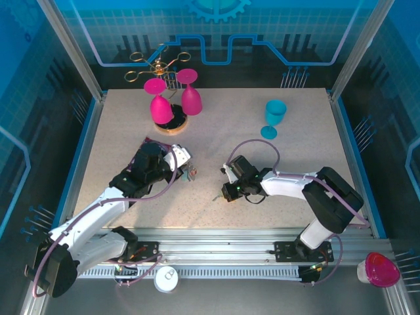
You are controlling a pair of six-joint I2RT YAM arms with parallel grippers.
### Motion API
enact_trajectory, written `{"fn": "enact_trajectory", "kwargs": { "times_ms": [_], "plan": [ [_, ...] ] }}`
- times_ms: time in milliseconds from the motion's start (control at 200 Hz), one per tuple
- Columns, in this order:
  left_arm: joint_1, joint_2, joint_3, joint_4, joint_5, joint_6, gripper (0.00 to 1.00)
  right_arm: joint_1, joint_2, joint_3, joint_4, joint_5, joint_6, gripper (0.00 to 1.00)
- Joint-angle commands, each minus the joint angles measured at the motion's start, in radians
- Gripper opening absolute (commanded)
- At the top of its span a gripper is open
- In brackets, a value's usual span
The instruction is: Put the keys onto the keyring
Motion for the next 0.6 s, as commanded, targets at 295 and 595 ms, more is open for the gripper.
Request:
{"fn": "enact_trajectory", "kwargs": {
  "times_ms": [295,595],
  "plan": [
    [-0.066,-0.021,0.000,-0.033,0.124,0.114,0.00,-0.017,-0.343,-0.093,-0.008,0.012,-0.280,0.00],
    [-0.142,0.009,0.011,-0.072,0.348,0.225,0.00,-0.059,-0.573,-0.109,0.019,-0.096,-0.845,0.00]
  ]
}}
